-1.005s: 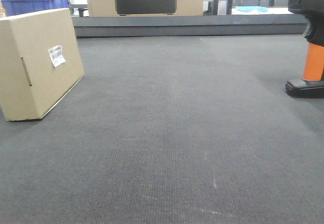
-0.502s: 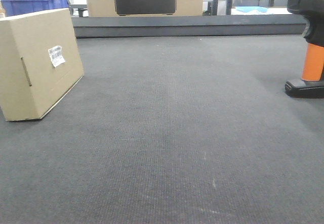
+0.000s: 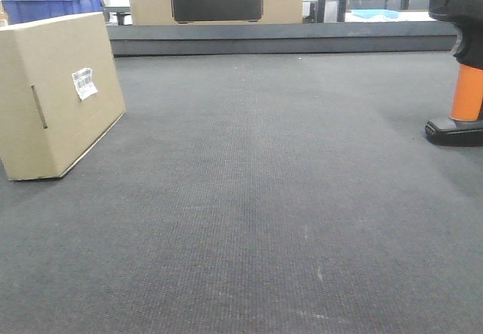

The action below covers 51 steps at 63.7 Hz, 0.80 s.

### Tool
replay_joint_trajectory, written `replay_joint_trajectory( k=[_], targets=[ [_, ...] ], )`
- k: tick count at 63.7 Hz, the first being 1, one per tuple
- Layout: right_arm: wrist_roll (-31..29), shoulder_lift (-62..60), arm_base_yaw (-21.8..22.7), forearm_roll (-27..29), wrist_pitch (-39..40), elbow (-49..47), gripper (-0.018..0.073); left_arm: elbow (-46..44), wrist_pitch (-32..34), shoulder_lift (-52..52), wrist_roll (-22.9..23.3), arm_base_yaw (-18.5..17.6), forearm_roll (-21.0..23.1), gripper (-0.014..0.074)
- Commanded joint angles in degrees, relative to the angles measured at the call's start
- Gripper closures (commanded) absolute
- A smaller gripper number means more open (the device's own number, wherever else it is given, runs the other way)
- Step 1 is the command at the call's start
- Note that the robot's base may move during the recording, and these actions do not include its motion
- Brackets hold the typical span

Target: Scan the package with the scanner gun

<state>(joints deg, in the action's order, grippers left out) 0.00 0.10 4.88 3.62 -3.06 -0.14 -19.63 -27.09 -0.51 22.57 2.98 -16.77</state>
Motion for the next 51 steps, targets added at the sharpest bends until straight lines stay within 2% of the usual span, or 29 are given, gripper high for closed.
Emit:
replay_joint_trajectory(
  k=[1,46,51],
  targets=[
    [0.0,-0.1,0.22,0.22,0.99,0.14,0.0727,0.2,1.03,0.17,0.1,0.24,-0.26,0.0691],
    [0.0,-0.1,0.22,0.22,0.99,0.14,0.0727,0.2,-0.13,0.28,0.1,0.24,-0.26,0.0691],
    [0.0,-0.1,0.22,0.22,0.99,0.14,0.0727,1.2,1.45,0.51,0.1,0.24,1.82,0.0691]
  ],
)
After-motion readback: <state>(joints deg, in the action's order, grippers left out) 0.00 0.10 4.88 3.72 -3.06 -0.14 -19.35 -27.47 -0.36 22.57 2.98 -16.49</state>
